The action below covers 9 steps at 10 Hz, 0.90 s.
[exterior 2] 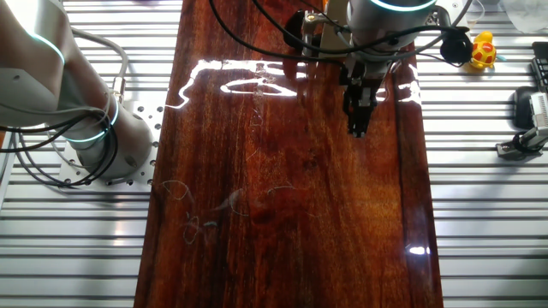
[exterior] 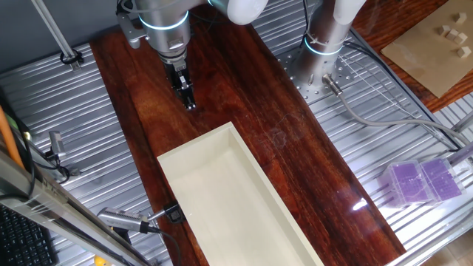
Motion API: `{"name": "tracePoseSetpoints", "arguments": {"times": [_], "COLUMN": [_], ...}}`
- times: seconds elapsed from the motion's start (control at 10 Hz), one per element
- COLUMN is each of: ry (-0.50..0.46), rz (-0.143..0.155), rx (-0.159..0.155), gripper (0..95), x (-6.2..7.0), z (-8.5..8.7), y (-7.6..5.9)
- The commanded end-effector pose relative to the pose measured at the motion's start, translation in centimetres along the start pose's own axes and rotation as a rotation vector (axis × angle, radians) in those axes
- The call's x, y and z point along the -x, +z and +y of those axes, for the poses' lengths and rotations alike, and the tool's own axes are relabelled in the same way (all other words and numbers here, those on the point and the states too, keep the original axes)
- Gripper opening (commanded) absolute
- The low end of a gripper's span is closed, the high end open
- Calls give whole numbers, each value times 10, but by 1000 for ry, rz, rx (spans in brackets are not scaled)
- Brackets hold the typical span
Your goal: Turn off the water tap
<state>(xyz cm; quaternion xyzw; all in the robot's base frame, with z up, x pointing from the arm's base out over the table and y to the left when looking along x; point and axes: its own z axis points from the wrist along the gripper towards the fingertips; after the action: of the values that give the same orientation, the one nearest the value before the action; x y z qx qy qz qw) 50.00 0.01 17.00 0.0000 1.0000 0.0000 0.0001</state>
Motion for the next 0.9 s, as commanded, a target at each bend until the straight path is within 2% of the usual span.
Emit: {"name": "tracePoseSetpoints", "arguments": {"times": [0.1,0.2,0.5,0.7,0.9], "ry": [0,-20,-46,-55,-48], "rz": [0,3,3,38,35], "rx": [0,26,22,15,17], "gripper": [950,0,0,0,0], "x": [0,-4,-9,-12,-15], "z": [0,0,-1,0,-1], "y": [0,2,4,4,6]}}
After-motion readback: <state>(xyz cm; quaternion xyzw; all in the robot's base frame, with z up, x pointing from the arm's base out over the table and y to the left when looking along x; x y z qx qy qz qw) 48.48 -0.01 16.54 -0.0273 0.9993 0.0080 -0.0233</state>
